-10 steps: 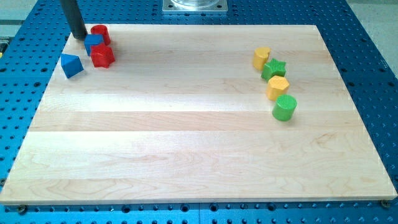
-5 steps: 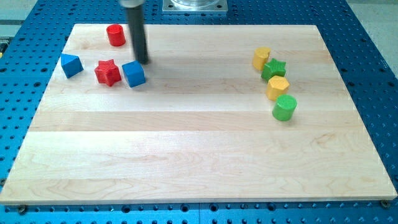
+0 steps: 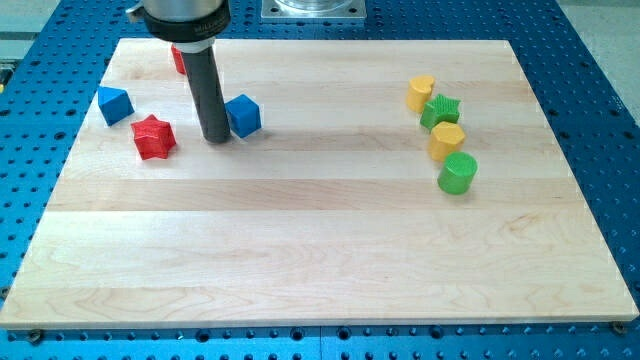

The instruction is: Move the blue cube to the top side center

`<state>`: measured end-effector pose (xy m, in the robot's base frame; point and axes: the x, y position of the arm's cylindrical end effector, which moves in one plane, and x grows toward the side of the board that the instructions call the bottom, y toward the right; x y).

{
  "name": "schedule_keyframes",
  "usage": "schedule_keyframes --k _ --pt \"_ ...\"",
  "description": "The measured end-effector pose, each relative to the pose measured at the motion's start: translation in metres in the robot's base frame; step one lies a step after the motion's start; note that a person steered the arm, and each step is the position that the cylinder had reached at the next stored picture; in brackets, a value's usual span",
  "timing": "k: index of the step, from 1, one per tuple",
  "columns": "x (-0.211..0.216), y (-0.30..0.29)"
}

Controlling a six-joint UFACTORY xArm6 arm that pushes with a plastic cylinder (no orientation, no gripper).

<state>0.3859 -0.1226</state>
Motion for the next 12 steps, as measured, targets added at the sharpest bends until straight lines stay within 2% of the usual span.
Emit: schedule_keyframes --k 1,2,3,4,5,6,7,9,11,12 --pt "-0.011 0.008" --pt "-0.032 0.039" --pt "-0.075 0.059" --pt "-0.040 0.051" --pt "-0.021 0.095" --pt "-0.080 0.098" --pt "-0.109 0.113" --pt "-0.113 0.140" --pt "-0.122 0.109" --pt "-0.039 0.068"
